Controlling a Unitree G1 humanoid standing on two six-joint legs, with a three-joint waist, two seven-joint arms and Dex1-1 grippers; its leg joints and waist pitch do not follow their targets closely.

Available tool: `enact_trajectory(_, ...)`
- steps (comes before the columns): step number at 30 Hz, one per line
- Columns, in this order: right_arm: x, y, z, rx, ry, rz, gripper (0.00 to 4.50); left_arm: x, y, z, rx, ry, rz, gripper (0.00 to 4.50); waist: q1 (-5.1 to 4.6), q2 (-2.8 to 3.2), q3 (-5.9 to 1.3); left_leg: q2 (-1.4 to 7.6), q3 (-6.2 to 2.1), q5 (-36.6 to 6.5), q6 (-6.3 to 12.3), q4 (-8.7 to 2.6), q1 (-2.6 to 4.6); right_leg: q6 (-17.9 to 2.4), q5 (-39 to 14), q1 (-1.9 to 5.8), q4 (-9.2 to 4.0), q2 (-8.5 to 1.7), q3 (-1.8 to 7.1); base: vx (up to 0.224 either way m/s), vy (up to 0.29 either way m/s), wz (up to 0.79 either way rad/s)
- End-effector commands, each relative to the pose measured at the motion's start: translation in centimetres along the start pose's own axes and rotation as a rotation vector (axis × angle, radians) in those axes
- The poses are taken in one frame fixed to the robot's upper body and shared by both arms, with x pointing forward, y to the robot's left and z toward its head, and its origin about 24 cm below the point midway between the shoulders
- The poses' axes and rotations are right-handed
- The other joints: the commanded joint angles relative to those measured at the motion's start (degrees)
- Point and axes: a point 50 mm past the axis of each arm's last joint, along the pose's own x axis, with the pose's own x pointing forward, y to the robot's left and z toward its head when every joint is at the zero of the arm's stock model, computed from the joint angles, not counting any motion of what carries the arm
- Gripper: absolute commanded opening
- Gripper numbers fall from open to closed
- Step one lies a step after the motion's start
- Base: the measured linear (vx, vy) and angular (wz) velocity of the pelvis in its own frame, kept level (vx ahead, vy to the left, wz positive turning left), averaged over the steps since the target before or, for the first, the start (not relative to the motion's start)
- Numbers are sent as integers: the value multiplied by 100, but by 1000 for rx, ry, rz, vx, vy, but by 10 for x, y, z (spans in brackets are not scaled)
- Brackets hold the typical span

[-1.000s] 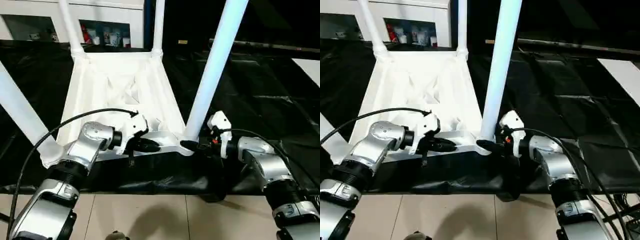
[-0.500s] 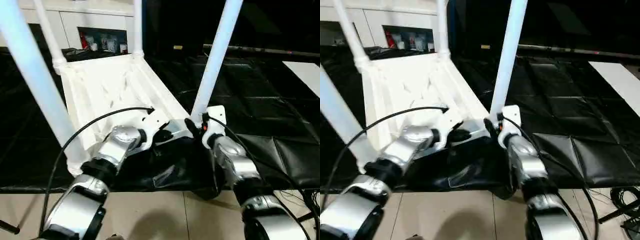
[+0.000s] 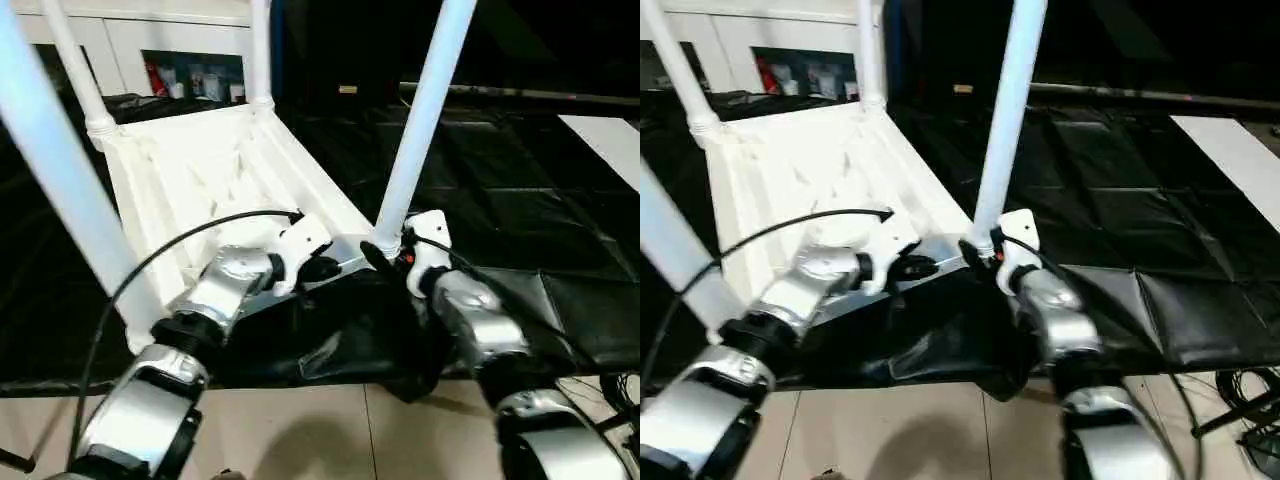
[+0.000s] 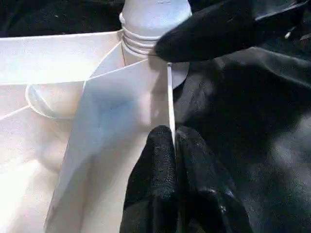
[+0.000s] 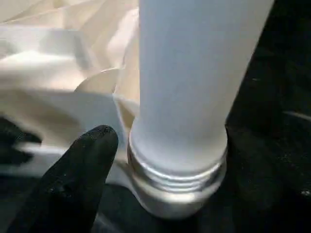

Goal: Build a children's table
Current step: Rotate leg to tighten

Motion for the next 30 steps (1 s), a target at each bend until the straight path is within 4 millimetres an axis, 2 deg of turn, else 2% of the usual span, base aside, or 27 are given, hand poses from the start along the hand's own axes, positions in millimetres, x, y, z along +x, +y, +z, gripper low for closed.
enact_trajectory(1, -4, 7, 4, -19, 0, 131, 380, -4, -9, -7, 5, 0, -107, 0, 24, -8, -334, 161, -79, -774, 314, -348, 3, -1249, -152, 266, -414, -460, 261, 0, 0, 0)
enact_trajectory(3, -14, 8, 5, -52, 20, 255, 380, -10, -13, -10, 21, 9, -194, 0, 28, -29, -348, 166, -75, -628, 400, -329, -10, -1337, 161, 285, -369, -449, 255, 0, 0, 0)
enact_trajectory(4, -15, 8, 5, -55, 24, 268, 380, -11, -13, -10, 23, 11, -200, 0, 37, -18, -355, 170, -60, -539, 476, -308, 4, -1402, 389, 275, -347, -440, 257, 0, 0, 0)
enact_trajectory(5, -21, 9, 4, -70, 55, 345, 380, -13, -15, -11, 28, 19, -231, 0, 49, -28, -348, 168, -54, -516, 518, -311, -4, -1448, 453, 285, -342, -419, 241, 0, 0, 0)
enact_trajectory(6, -21, 9, 4, -70, 55, 345, 380, -13, -15, -11, 28, 19, -231, 0, 62, -23, -352, 179, -50, -488, 524, -302, 4, -1459, 493, 278, -329, -425, 241, 0, 0, 0)
enact_trajectory(7, -24, 9, 4, -82, 73, 373, 380, -15, -15, -11, 26, 15, -247, 0, 66, -30, -338, 184, -38, -525, 525, -306, 11, -1490, 426, 254, -340, -421, 232, 0, 0, 0)
enact_trajectory(9, -25, 10, 4, -98, 97, 410, 380, -17, -17, -12, 17, 11, -271, 0, 92, -31, -328, 195, -39, -637, 461, -315, 20, -1484, 168, 252, -352, -439, 230, 0, 0, 0)
enact_trajectory(12, -24, 9, 5, -112, 107, 422, 380, -20, -17, -13, 16, 15, -278, 0, 121, -37, -322, 198, -42, -735, 341, -323, 28, -1416, -164, 234, -379, -460, 244, 0, 0, 0)
enact_trajectory(16, -24, 10, 7, -111, 108, 437, 380, -22, -18, -15, 15, 19, -285, 0, 144, -46, -332, 190, -42, -629, 317, -321, 27, -1370, -67, 239, -362, -455, 246, 0, 0, 0)
enact_trajectory(17, -24, 11, 7, -109, 108, 447, 365, -23, -18, -15, 13, 19, -289, 0, 149, -48, -339, 187, -42, -574, 331, -316, 22, -1376, 40, 249, -346, -452, 245, 0, 0, 0)
enact_trajectory(19, -24, 11, 8, -106, 105, 454, 365, -24, -18, -15, 12, 21, -289, 0, 146, -66, -340, 186, -40, -519, 361, -312, 18, -1382, 137, 249, -338, -446, 239, 0, 0, 0)
enact_trajectory(21, -24, 12, 8, -101, 102, 464, 337, -24, -18, -16, 12, 24, -287, 0, 152, -60, -342, 183, -38, -504, 376, -306, 18, -1386, 150, 252, -333, -453, 240, 0, 0, 0)
enact_trajectory(23, -24, 13, 8, -96, 100, 476, 331, -24, -18, -16, 12, 26, -283, 0, 154, -63, -339, 182, -38, -518, 373, -307, 22, -1385, 103, 249, -338, -447, 237, 0, 0, 0)
enact_trajectory(25, -24, 14, 8, -96, 97, 481, 297, -24, -18, -16, 11, 27, -281, 0, 155, -67, -338, 184, -37, -537, 362, -308, 20, -1375, 58, 250, -343, -452, 238, 0, 0, 0)
enact_trajectory(30, -23, 15, 8, -85, 88, 489, 279, -25, -18, -17, 9, 28, -278, 0, 159, -75, -347, 181, -39, -485, 364, -300, 20, -1371, 107, 253, -329, -453, 239, 0, 0, 0)
